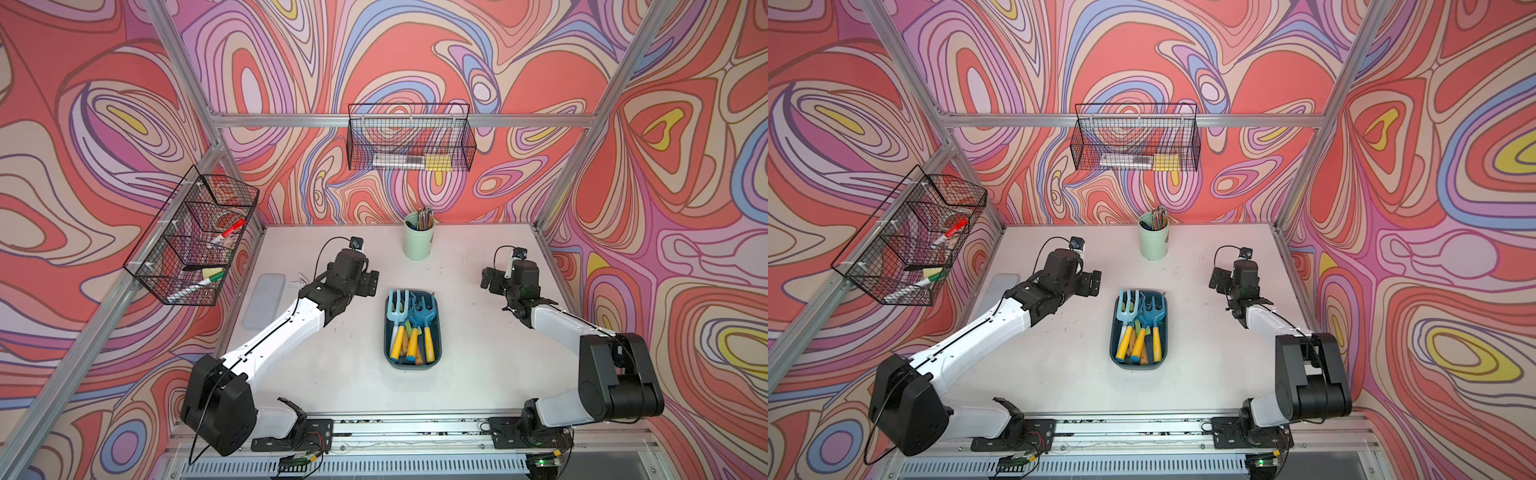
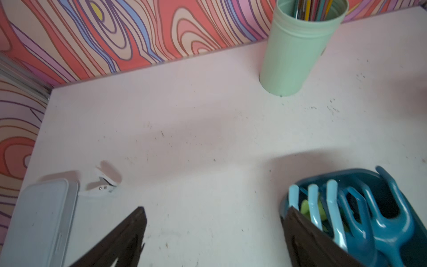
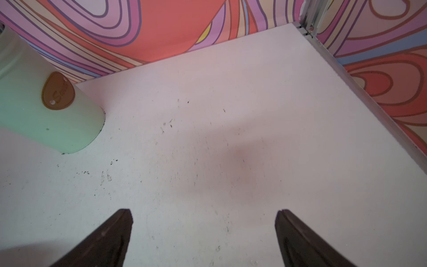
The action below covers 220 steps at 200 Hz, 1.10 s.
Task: Take the hand rake out of the storage box
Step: Pick up the rake from the storage box.
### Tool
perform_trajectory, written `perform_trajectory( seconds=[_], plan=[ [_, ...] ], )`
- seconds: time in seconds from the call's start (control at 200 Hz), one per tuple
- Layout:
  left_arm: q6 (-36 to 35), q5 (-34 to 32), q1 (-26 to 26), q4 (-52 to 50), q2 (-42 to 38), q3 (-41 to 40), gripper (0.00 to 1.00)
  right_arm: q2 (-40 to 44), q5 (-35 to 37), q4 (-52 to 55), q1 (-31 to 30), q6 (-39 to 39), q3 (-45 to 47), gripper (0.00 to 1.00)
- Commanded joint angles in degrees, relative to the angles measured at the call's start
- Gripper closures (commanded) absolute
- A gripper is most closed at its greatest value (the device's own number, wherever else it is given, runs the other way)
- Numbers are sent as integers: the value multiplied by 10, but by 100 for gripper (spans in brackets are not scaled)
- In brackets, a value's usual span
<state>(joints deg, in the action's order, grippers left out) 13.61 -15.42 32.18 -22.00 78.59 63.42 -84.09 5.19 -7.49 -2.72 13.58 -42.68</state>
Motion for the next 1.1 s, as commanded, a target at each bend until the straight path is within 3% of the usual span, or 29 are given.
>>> perform_trajectory(
  seconds=[0.0,0.225,0.421,0.666,0.856,1.097],
  plan=[
    [79,8,50,-190,29,51,11,10,19,73,-19,25,-24,2],
    [193,46,140,-289,67,116,24,19,38,134,-49,46,-51,2],
    [224,30,209,-313,111,144,39,36,48,162,-61,47,-60,2],
    [246,36,221,-285,157,136,59,46,52,169,-63,46,-56,2],
    [243,60,223,-272,193,143,66,38,51,164,-63,49,-54,2],
    [253,52,225,-258,218,127,66,31,46,152,-66,58,-47,2]
  ],
)
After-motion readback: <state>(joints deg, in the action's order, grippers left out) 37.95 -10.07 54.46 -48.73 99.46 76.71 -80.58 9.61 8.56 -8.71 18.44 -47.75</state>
